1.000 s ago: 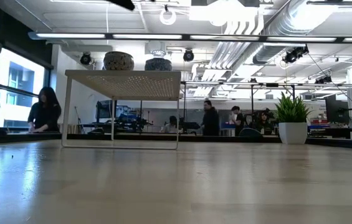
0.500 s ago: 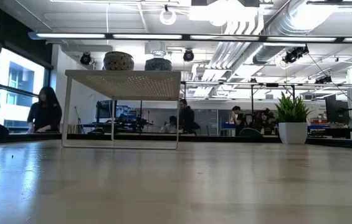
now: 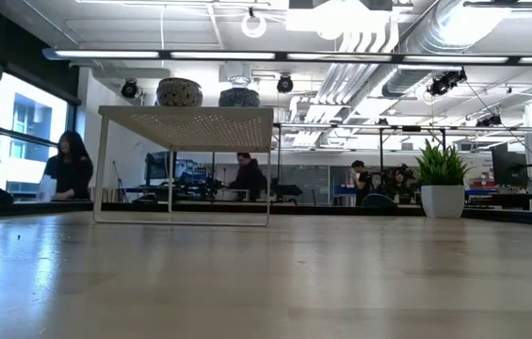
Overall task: Pick & Place candle stick holders
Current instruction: Return to Home Position
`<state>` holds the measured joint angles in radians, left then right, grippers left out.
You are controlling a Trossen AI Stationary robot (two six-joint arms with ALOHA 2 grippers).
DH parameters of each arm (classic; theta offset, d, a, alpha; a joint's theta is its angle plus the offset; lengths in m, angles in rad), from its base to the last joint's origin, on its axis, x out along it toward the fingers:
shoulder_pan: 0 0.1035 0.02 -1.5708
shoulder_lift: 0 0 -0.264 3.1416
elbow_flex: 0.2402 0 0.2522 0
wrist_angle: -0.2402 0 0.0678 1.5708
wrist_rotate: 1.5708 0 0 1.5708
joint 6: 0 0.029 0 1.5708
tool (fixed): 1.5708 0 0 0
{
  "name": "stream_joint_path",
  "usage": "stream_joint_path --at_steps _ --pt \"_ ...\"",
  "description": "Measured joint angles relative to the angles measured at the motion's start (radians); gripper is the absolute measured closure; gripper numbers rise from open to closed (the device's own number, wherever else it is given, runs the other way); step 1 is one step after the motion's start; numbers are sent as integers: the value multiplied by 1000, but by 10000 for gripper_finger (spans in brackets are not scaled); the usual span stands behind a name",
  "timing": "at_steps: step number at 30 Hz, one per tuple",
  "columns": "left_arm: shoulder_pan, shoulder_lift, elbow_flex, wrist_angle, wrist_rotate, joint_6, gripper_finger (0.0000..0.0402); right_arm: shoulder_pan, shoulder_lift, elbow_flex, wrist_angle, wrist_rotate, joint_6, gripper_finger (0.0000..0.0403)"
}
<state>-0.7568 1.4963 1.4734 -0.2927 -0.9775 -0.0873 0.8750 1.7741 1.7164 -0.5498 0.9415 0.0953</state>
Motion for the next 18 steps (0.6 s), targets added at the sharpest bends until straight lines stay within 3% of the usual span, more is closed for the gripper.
stream_joint_path --at_steps 4,8,13,18 --pt "12 -1 0 162 -46 195 43 -28 0 0 95 2 -117 215" --pt "10 -1 4 282 -89 389 99 -61 -1 0 182 -29 -225 224" --pt "11 -1 68 291 -167 555 218 -102 -32 -1 245 -35 -337 273" --pt "10 -1 141 228 -186 707 373 -146 -96 -1 256 -43 -394 367"
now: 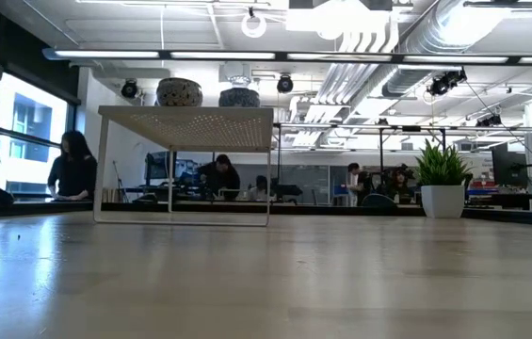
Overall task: Pick & Place candle stick holders
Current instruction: Return to Home Position
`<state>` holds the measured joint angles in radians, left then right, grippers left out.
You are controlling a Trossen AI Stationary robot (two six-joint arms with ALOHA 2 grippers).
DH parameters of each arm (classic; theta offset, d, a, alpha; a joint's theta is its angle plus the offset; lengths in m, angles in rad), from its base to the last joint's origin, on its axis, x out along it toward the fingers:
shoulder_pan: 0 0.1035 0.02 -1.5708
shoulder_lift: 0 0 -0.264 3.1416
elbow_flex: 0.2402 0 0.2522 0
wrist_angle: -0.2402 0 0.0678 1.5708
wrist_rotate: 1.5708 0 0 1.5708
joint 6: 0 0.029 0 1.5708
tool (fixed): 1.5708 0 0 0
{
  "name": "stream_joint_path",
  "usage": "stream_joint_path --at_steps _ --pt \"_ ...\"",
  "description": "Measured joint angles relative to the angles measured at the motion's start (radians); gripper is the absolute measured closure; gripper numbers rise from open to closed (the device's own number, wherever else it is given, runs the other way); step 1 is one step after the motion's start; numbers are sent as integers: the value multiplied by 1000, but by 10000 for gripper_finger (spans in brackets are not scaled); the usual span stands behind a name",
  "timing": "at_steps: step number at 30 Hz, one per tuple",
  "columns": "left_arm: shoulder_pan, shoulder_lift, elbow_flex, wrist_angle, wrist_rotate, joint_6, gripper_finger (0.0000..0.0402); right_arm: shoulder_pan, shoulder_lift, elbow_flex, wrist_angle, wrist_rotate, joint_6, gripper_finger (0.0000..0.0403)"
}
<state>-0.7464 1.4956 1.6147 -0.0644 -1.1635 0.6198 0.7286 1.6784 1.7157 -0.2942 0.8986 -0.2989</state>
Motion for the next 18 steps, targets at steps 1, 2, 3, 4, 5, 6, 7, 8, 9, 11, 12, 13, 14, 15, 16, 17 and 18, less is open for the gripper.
stream_joint_path --at_steps 1,2,3,4,5,6,7,8,9,11,12,13,14,15,16,17,18 --pt "0 0 15 -18 0 18 386 -9 -15 0 0 -2 -16 384" --pt "0 0 32 -35 -1 38 387 -18 -31 0 1 -8 -33 393" --pt "0 -1 50 -54 -3 57 383 -26 -48 0 6 -10 -45 394" --pt "0 -3 67 -74 -6 71 381 -33 -66 0 8 -11 -49 390" --pt "0 -7 84 -91 -10 81 382 -42 -85 0 7 -15 -50 389" --pt "0 -15 103 -124 -17 85 387 -51 -104 0 6 -21 -50 392" --pt "0 -24 121 -162 -27 86 393 -59 -127 0 -7 -36 -51 397" --pt "0 -33 138 -198 -35 79 397 -65 -152 0 -31 -57 -50 400" --pt "0 -47 154 -237 -54 62 398 -70 -175 0 -55 -81 -48 400" --pt "-1 -84 183 -332 -93 5 396 -77 -226 0 -109 -98 -30 400" --pt "-1 -108 196 -381 -105 -35 397 -80 -253 0 -144 -102 -20 401" --pt "-1 -137 206 -433 -108 -79 399 -80 -280 0 -175 -101 -13 402" --pt "-1 -170 215 -482 -107 -123 400 -78 -307 0 -205 -102 -4 401" --pt "0 -205 224 -531 -104 -169 400 -74 -337 0 -237 -100 4 401" --pt "0 -242 231 -574 -100 -220 399 -68 -364 0 -270 -86 8 402" --pt "0 -281 237 -618 -100 -273 400 -60 -391 0 -301 -50 12 402" --pt "0 -319 240 -657 -100 -325 400 -51 -417 0 -336 -2 27 402"
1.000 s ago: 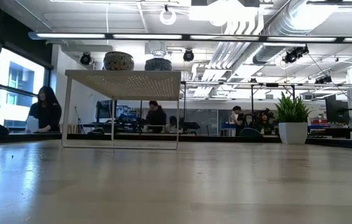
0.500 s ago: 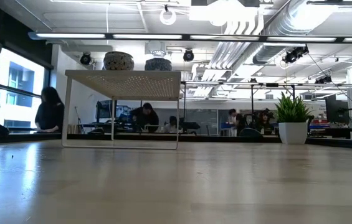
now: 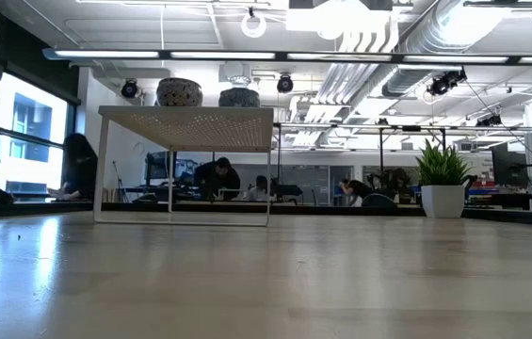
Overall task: Pick & Place candle stick holders
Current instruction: Return to Home Position
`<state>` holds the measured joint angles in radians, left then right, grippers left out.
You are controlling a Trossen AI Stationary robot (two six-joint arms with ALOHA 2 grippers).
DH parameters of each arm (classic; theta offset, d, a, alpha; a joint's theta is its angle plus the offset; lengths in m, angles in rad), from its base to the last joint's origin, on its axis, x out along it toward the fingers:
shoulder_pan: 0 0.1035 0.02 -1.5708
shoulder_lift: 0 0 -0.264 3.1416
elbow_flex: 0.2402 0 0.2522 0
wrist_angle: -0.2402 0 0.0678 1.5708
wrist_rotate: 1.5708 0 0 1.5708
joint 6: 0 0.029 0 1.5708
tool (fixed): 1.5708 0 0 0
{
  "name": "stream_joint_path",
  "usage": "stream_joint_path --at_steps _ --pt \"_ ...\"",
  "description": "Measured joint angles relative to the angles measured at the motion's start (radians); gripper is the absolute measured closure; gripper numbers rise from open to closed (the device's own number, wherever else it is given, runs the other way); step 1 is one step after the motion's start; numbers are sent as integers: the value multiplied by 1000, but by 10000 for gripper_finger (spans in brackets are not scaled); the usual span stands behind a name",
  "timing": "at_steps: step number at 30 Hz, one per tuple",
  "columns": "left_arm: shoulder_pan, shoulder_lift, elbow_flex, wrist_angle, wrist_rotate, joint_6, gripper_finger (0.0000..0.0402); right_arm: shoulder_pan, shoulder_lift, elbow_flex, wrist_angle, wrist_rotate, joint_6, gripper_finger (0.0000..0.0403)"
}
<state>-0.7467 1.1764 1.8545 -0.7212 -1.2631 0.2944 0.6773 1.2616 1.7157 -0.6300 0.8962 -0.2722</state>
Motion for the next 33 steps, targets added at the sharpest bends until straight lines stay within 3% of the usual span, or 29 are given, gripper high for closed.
stream_joint_path --at_steps 3,7,10,12,17,22,27,33 --pt "0 -122 0 -94 16 -147 400 32 -81 0 -152 120 90 402" --pt "0 -259 -35 -254 11 -314 401 65 -191 -13 -394 142 347 402" --pt "0 -361 -126 -400 25 -476 401 89 -280 -104 -515 156 537 402" --pt "0 -432 -232 -454 19 -578 401 100 -340 -220 -507 189 608 402" --pt "0 -604 -529 -425 36 -645 401 117 -483 -533 -273 128 583 403" --pt "0 -794 -775 -334 182 -662 401 116 -628 -830 88 -23 400 403" --pt "0 -984 -1023 -101 311 -597 401 92 -780 -1092 398 -147 255 403" --pt "0 -1172 -1295 206 423 -445 401 20 -933 -1325 598 -293 265 403"
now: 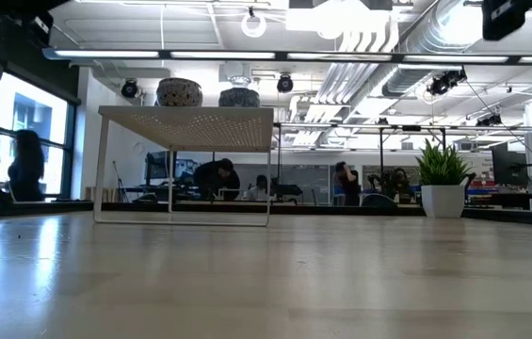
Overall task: Pick & Place candle stick holders
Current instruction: Return to Home Position
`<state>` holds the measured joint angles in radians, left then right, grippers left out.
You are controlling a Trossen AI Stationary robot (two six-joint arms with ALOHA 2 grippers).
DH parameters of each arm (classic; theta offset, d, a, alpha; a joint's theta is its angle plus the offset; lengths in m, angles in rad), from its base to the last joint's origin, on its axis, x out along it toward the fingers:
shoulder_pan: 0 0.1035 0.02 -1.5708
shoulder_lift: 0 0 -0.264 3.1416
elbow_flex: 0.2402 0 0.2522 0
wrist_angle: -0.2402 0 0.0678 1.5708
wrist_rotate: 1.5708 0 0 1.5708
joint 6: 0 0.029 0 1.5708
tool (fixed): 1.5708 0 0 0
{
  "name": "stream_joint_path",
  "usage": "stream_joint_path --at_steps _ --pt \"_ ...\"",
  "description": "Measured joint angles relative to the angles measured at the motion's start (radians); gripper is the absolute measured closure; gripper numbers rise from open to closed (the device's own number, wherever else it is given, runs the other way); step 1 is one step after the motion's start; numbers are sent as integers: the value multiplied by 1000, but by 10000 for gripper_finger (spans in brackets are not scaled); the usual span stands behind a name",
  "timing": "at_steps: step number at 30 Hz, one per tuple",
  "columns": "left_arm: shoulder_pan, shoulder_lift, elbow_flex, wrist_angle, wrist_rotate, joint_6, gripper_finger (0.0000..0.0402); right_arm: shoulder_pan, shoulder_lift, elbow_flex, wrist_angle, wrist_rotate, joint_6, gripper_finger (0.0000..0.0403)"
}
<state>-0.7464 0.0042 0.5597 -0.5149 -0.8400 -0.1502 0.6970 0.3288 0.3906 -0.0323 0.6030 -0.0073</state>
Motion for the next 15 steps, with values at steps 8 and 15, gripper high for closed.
stream_joint_path --at_steps 8,15 --pt "0 6 -141 92 90 67 401 -121 -63 -160 136 -179 32 403" --pt "0 2 -237 174 90 49 401 -250 -54 -283 281 -327 56 403"
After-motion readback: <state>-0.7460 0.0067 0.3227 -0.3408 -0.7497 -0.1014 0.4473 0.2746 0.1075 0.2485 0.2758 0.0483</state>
